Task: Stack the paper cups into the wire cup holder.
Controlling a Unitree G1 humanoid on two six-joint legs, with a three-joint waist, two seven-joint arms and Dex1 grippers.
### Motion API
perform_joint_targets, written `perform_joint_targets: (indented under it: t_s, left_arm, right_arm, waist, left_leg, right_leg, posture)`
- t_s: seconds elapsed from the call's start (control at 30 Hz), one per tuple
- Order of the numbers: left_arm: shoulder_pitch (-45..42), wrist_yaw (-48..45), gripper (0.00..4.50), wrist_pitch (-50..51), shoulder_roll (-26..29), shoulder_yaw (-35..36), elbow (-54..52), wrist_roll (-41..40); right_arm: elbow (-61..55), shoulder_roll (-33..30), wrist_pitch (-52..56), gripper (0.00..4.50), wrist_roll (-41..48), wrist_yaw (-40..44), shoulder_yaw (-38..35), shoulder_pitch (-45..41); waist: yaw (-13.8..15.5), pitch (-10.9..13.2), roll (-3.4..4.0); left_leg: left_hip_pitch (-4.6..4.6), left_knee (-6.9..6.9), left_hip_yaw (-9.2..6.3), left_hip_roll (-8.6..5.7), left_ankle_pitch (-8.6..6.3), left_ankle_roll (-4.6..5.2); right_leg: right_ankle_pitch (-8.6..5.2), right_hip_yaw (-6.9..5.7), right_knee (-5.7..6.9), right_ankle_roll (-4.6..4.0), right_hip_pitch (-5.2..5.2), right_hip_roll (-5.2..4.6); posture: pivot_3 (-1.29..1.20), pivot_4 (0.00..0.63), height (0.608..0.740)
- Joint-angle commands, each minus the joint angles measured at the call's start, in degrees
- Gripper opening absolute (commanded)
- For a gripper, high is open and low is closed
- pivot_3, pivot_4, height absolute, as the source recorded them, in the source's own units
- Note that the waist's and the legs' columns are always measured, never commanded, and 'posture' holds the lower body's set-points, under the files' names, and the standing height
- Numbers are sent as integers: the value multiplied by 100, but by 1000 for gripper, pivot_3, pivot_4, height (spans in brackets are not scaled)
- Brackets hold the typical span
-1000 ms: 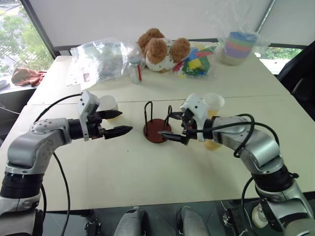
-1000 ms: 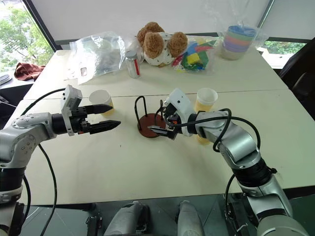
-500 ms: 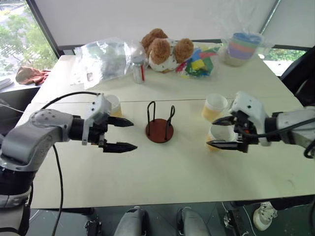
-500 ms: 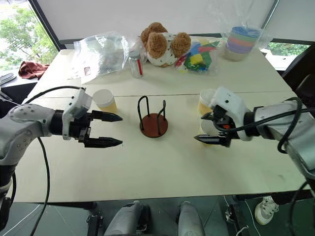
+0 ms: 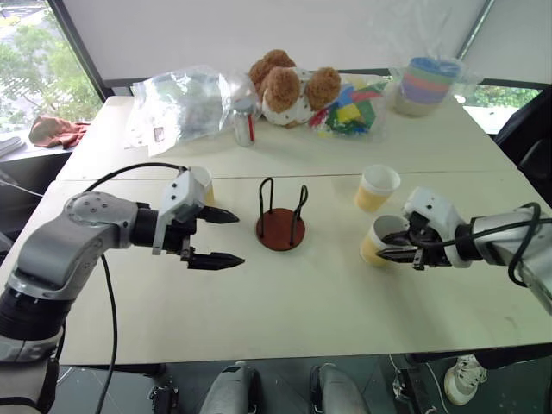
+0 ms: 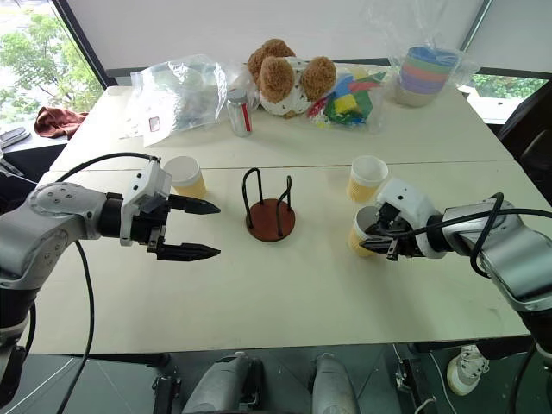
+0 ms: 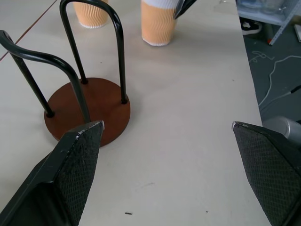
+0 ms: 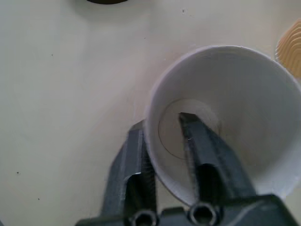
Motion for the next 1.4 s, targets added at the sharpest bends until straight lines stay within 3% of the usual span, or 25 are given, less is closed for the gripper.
perform_joint_targets:
  t_s: [0.03, 0.1, 0.2, 0.33, 0.4, 0.6, 1.03, 1.13, 1.27, 1.4]
  left_arm:
    - [-14, 29, 4500, -129, 46, 183, 20, 61]
    - [42, 7, 4500, -211, 115, 202, 155, 157]
    - [18, -83, 4500, -324, 223, 208, 444, 298]
    - [-75, -251, 4500, -531, 303, 159, 862, 486]
    - [-118, -279, 4500, -601, 282, 138, 971, 559]
    - [-130, -215, 4500, -606, 129, 150, 954, 612]
    - [106, 23, 4500, -415, 12, 296, 616, 494]
    - [144, 60, 4500, -399, 1, 308, 565, 475]
    - [174, 115, 4500, -385, -23, 330, 537, 454]
    - [159, 142, 4500, -391, -54, 329, 548, 465]
  right_arm:
    - [-174, -13, -34, 37, 27, 103, -120, -160]
    - [-192, -59, -120, 37, 90, 258, -192, -481]
    - [108, -74, -563, 37, -55, 794, 30, -1654]
    - [1102, 579, -1264, 37, -429, 1758, 850, -3784]
    - [1483, 939, -1462, 37, -509, 2153, 1126, -4304]
    - [2461, 1956, -2148, 37, -833, 2855, 1689, -4949]
    - [3829, 3004, -3063, 37, -1573, 3405, 2024, -5270]
    - [4057, 3143, -3183, 838, -1701, 3404, 1996, -5333]
    - [4225, 3264, -3212, 2743, -1789, 3306, 1876, -5442]
    - [4202, 2999, -3101, 2743, -1741, 3258, 1577, -5507]
  waist:
    - [0, 0, 0]
    - [-4, 1, 2]
    - [-61, 5, 8]
    - [-155, 8, 12]
    - [-161, 4, 6]
    - [-133, 4, 3]
    - [-152, 4, 2]
    - [-153, 4, 2]
    - [-157, 4, 3]
    - [-143, 4, 3]
  left_leg:
    - [0, 0, 0, 0, 0, 0]
    - [0, 0, 0, 0, 0, 0]
    - [1, 1, 2, 0, 0, 1]
    - [5, -1, 0, 3, -12, 22]
    - [6, -5, -2, 7, -9, 16]
    - [-16, 1, 2, 0, 2, -3]
    - [-21, 3, -2, -2, 4, -7]
    - [-20, 3, -2, -2, 4, -7]
    - [-19, 3, -2, -2, 5, -9]
    - [-20, 3, -3, -3, 5, -9]
  right_leg:
    - [0, 0, 0, 0, 0, 0]
    - [0, 0, 0, 0, 0, 0]
    - [0, 1, 3, 0, -3, 1]
    - [0, 3, 13, 0, -9, 7]
    - [-1, 3, 12, 0, -10, 13]
    - [-3, 2, 19, 4, -12, 7]
    - [-3, -1, 29, 4, -18, 5]
    - [-3, -1, 29, 4, -18, 5]
    - [-3, -1, 31, 4, -20, 5]
    - [-3, -2, 34, 4, -20, 4]
  posture:
    - [0, 150, 740]
    - [0, 150, 740]
    - [0, 150, 740]
    - [0, 150, 740]
    - [0, 150, 740]
    - [0, 150, 740]
    - [0, 150, 740]
    - [0, 150, 740]
    - [0, 150, 740]
    - [0, 150, 740]
